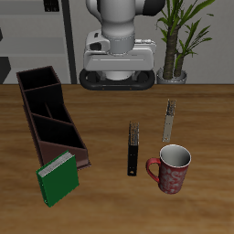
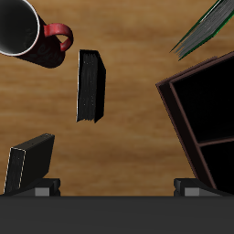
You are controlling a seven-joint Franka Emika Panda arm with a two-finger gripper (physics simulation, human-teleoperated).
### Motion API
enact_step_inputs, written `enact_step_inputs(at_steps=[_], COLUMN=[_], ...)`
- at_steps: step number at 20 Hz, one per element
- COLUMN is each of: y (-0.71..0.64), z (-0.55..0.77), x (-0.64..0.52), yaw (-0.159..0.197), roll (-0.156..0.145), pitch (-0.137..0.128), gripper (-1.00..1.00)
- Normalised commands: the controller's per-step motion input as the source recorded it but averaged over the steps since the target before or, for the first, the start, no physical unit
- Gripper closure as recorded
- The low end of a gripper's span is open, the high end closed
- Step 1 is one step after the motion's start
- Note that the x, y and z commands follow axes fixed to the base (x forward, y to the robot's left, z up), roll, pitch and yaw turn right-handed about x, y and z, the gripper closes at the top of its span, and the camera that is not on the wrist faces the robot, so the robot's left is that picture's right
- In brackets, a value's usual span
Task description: Place the green book into the right desk caddy's right compartment
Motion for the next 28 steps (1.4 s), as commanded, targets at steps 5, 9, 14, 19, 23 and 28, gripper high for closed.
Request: enact_step_inputs(at_steps=[5,9,14,19,23,28], y=[-0.20,-0.16,-0.09,-0.14,-0.40,-0.42], z=[0.10,0.05,0.05,0.08,0.20,0.16], x=[0.45,0.42,0.41,0.41,0.41,0.27], yaw=[-0.006,-0.015,-0.006,-0.005,-0.039,-0.032], roll=[-0.012,-0.041,0.004,0.051,-0.052,-0.030], pitch=[0.015,0.011,-0.006,0.000,-0.027,-0.003], gripper=[-1.00,-1.00,-1.00,-1.00,-1.00,-1.00])
